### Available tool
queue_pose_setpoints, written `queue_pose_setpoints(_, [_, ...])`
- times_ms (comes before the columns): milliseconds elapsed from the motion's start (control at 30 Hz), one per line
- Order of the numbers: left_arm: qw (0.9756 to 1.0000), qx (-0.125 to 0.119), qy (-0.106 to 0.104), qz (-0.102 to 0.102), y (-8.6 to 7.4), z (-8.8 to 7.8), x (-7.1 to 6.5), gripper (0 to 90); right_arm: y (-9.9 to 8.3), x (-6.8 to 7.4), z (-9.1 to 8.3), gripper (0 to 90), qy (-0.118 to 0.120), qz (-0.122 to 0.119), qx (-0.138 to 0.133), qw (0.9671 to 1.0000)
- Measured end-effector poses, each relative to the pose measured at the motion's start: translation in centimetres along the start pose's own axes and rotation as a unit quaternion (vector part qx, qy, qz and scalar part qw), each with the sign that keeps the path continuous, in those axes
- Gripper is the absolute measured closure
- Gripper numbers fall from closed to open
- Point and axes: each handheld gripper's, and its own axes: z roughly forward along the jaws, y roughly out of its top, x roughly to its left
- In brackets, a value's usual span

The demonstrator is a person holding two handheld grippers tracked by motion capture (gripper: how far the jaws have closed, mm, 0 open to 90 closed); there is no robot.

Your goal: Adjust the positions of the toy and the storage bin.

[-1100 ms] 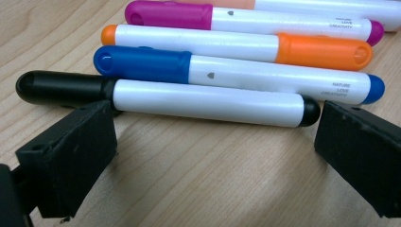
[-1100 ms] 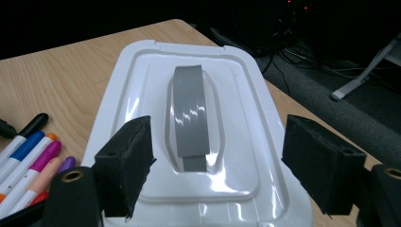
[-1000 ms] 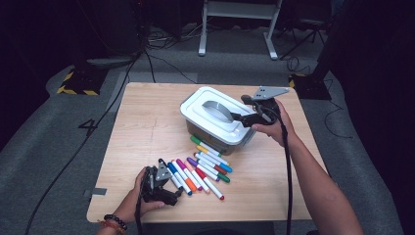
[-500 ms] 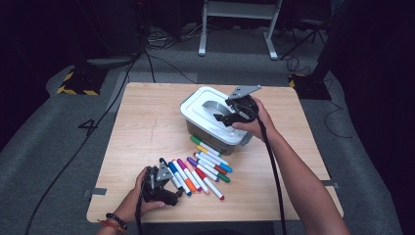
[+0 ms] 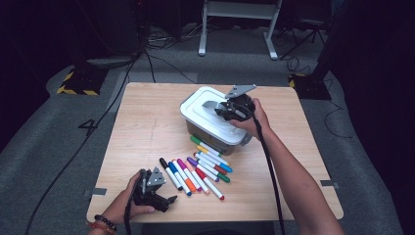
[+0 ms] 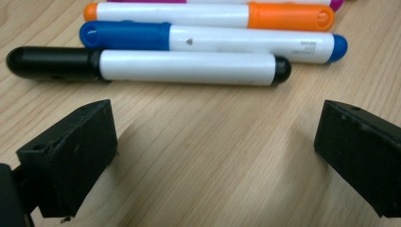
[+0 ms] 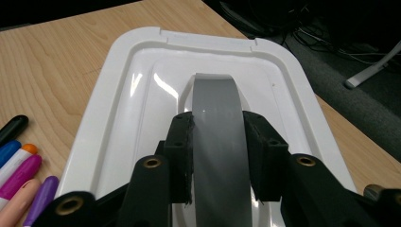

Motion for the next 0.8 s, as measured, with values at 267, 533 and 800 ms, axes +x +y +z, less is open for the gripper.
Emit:
queue_pose_setpoints(267, [0.9999,0.001,0.007,-0.009,-0.5,-0.6,1.0,2.9,0.1,0.0,-0.2,66.8,-0.004,-0.01,-0.003,0.9999])
queue_pose_setpoints(533, [0.9992,-0.003,0.026,-0.031,-0.5,-0.4,1.4,2.4,0.6,-0.2,-1.5,66.9,-0.003,-0.011,-0.02,0.9997])
queue_pose_setpoints(800, [0.9986,0.001,0.035,-0.04,-0.4,-0.3,1.4,0.5,0.3,-1.4,-4.4,66.9,-0.015,0.001,-0.039,0.9991])
